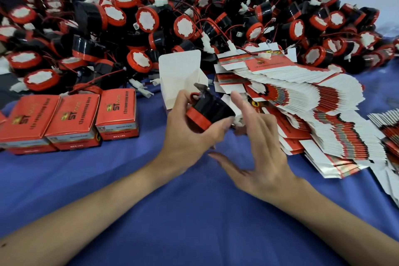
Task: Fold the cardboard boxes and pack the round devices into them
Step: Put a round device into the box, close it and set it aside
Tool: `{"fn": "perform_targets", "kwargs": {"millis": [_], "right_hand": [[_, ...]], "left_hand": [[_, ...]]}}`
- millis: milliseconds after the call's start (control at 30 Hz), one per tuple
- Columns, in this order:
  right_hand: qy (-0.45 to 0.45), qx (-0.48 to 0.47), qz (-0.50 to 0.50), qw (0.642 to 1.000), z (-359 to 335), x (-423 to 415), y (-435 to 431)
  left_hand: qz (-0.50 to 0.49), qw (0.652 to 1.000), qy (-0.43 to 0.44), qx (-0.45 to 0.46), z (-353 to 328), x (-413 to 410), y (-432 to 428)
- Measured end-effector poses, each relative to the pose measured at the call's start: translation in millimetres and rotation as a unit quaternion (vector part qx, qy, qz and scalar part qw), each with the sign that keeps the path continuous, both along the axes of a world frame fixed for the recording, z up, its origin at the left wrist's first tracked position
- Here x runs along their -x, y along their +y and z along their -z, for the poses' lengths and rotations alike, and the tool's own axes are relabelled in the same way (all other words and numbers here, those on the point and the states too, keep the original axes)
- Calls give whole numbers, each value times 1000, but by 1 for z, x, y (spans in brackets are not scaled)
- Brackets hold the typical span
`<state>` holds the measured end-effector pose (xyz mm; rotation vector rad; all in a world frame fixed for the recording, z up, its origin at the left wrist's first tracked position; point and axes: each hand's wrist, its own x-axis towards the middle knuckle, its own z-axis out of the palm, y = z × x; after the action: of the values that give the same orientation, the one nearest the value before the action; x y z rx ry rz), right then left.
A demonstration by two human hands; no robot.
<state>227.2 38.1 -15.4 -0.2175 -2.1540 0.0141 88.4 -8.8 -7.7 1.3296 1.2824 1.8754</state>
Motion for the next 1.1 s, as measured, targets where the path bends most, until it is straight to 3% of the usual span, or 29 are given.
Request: {"fn": "perform_targets", "kwargs": {"millis": [133,267,367,467,567,667,800,1000,1100], "right_hand": [[-54,-100,90,989,3,3,2],[-28,-74,61,995,1,5,3],[30,91,34,995,-6,2,9],[85,307,7,948,-12,-4,14],[32,368,-29,929,-6,-6,15],[-28,257,33,966,-2,-5,17],[-27,150,50,987,-2,-3,16],[-193,59,67,977,-15,-10,20],[-199,63,78,975,-19,-10,16]], "left_hand": [[36,995,73,58,0,1,2],[94,986,117,75,-1,1,0],[127,981,99,111,2,2,-1],[195,973,30,117,5,3,1],[193,974,-2,120,2,9,5],[190,974,-26,124,1,13,8],[144,982,-44,115,3,13,10],[102,988,27,112,2,11,9],[65,988,95,106,2,10,9]]}}
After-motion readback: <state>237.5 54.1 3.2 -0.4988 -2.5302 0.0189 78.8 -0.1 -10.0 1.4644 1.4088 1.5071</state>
